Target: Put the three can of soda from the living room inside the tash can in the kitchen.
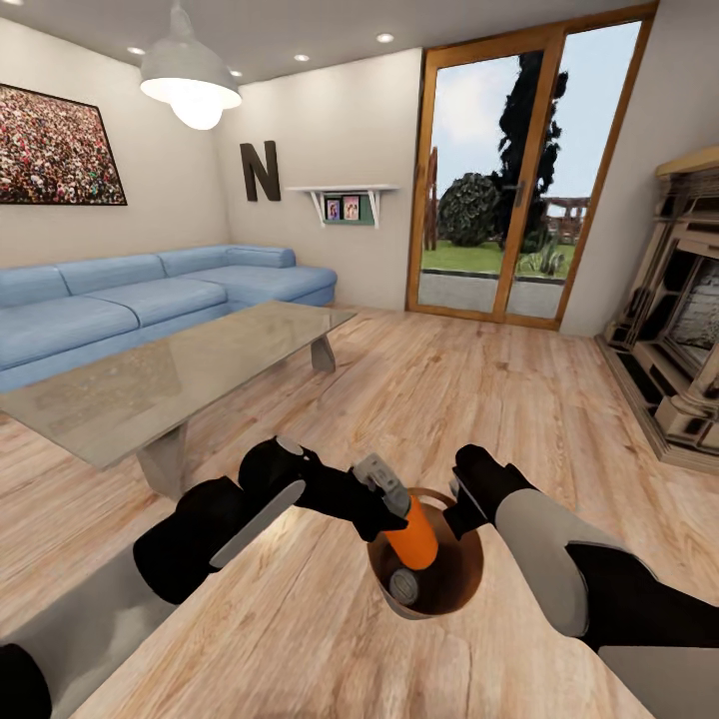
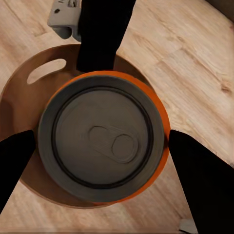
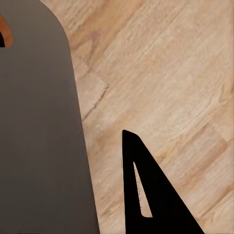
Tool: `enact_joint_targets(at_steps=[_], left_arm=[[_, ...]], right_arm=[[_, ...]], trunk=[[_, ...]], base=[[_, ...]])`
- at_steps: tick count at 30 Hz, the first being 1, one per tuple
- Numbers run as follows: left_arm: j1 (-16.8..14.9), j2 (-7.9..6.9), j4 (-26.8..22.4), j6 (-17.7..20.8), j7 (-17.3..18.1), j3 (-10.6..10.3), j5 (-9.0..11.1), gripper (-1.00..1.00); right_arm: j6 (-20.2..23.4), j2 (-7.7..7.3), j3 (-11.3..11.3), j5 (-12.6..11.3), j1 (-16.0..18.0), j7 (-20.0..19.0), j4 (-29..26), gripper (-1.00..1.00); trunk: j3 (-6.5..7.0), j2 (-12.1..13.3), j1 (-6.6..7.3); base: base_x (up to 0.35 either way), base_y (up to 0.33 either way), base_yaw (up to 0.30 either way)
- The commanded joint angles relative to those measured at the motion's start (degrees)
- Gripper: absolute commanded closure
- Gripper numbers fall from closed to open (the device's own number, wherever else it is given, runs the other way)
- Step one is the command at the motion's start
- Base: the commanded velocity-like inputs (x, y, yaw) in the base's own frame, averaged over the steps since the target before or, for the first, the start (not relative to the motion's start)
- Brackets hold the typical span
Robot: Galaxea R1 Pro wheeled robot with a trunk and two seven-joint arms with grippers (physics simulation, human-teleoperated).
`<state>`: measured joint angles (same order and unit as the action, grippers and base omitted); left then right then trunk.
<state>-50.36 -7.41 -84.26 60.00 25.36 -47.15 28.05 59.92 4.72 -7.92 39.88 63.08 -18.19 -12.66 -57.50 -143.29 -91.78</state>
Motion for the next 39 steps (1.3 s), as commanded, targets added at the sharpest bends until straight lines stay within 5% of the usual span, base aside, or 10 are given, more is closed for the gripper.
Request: enact_joint_targets(at_steps=[1,5,10,14,21,39], left_arm=[[0.00,0.32,0.75,0.00,0.02,-0.39,-0.03,1.00],[0.00,1.44,2.41,0.00,-0.04,-1.56,-1.78,1.00],[0.06,3.62,6.05,0.00,0.10,-3.39,-7.37,1.00],[0.08,4.86,8.36,0.00,0.12,-3.75,-9.84,1.00],[0.08,5.52,10.22,0.00,0.11,-3.90,-13.57,1.00],[0.08,5.66,12.03,0.00,0.24,-4.17,-16.64,1.00]], right_arm=[[0.08,0.17,-0.26,-0.77,0.03,0.00,0.00,1.00],[0.08,0.62,-0.26,-0.77,0.03,0.00,0.00,1.00],[0.08,1.57,-0.26,-0.77,0.03,0.00,0.05,1.00],[0.08,1.95,-0.26,-0.77,-0.03,0.00,0.10,1.00],[0.08,2.11,-0.26,-0.74,-0.07,0.00,0.10,1.00],[0.08,2.20,-0.17,-0.68,-0.15,0.00,0.03,1.00]], trunk=[[0.01,-0.01,0.01],[0.01,-0.01,0.01],[0.01,-0.01,0.01],[0.01,-0.01,0.01],[0.01,-0.01,0.01],[0.01,-0.01,0.01]], base=[[0.000,0.000,0.000],[0.000,0.000,0.000],[0.000,0.000,0.000],[0.000,0.000,0.000],[0.000,0.000,0.000],[0.000,0.000,0.000]])
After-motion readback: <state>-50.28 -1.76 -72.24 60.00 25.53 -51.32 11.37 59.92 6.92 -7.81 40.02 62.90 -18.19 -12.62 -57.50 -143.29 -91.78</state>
